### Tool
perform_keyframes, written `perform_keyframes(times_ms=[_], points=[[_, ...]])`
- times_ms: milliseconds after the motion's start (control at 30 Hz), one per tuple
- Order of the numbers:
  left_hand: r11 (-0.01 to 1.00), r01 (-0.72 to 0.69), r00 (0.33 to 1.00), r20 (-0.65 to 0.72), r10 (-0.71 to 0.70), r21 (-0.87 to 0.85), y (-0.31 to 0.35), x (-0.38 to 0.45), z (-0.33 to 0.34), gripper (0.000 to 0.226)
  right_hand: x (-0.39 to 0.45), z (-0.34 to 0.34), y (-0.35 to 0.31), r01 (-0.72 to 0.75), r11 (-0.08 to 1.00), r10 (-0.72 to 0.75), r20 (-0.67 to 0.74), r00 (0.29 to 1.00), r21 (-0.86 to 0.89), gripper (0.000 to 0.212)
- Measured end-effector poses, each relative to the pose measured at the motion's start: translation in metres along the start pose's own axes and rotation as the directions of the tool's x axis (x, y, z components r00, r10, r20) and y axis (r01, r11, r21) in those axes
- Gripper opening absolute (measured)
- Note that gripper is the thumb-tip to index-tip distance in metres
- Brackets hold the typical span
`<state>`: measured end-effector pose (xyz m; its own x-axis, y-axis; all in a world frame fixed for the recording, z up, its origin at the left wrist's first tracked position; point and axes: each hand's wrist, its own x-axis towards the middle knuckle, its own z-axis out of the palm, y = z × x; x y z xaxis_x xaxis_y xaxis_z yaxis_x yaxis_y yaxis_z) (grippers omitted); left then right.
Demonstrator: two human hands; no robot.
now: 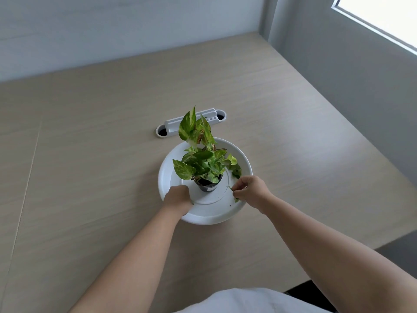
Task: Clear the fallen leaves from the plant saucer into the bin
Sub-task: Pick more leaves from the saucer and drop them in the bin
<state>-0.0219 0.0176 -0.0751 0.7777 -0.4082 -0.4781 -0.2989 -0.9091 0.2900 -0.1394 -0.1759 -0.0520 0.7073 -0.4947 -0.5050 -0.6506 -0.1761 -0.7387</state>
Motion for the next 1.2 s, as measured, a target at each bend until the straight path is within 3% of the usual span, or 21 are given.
perform_keyframes(times_ms=[167,300,400,567,767,1000,1133,1200], points=[[0.929,0.053,0.999,0.020,-0.049,-0.365,0.002,-0.011,-0.012,0.011,-0.002,-0.006,0.010,-0.030,0.964,0.038,-0.025,0.999,0.263,0.016],[0.818,0.135,0.990,0.119,-0.082,-0.560,0.016,-0.030,-0.007,0.007,-0.013,-0.013,0.028,-0.073,0.812,0.083,0.009,0.997,0.579,0.018],[0.694,0.185,0.975,0.218,-0.042,-0.696,0.039,-0.051,0.012,0.014,-0.024,-0.020,0.041,-0.088,0.736,0.099,0.021,0.995,0.671,0.018],[0.597,0.171,0.951,0.290,0.109,-0.784,0.091,-0.077,0.042,0.019,-0.038,-0.038,0.068,-0.133,0.669,0.142,0.050,0.989,0.732,0.021],[0.653,0.121,0.902,0.357,0.243,-0.748,0.168,-0.082,0.075,0.020,-0.063,-0.085,0.113,-0.107,0.578,0.180,0.002,0.984,0.809,0.024],[0.755,0.060,0.832,0.451,0.324,-0.653,0.259,-0.098,0.125,0.025,-0.111,-0.155,0.202,-0.081,0.485,0.333,-0.098,0.938,0.871,0.022],[0.835,-0.061,0.806,0.466,0.364,-0.547,0.309,-0.121,0.169,0.023,-0.147,-0.187,0.260,-0.061,0.486,0.453,-0.192,0.871,0.872,0.019],[0.873,-0.196,0.780,0.468,0.415,-0.446,0.333,-0.136,0.194,0.020,-0.161,-0.199,0.291,-0.065,0.475,0.523,-0.222,0.823,0.878,0.018]])
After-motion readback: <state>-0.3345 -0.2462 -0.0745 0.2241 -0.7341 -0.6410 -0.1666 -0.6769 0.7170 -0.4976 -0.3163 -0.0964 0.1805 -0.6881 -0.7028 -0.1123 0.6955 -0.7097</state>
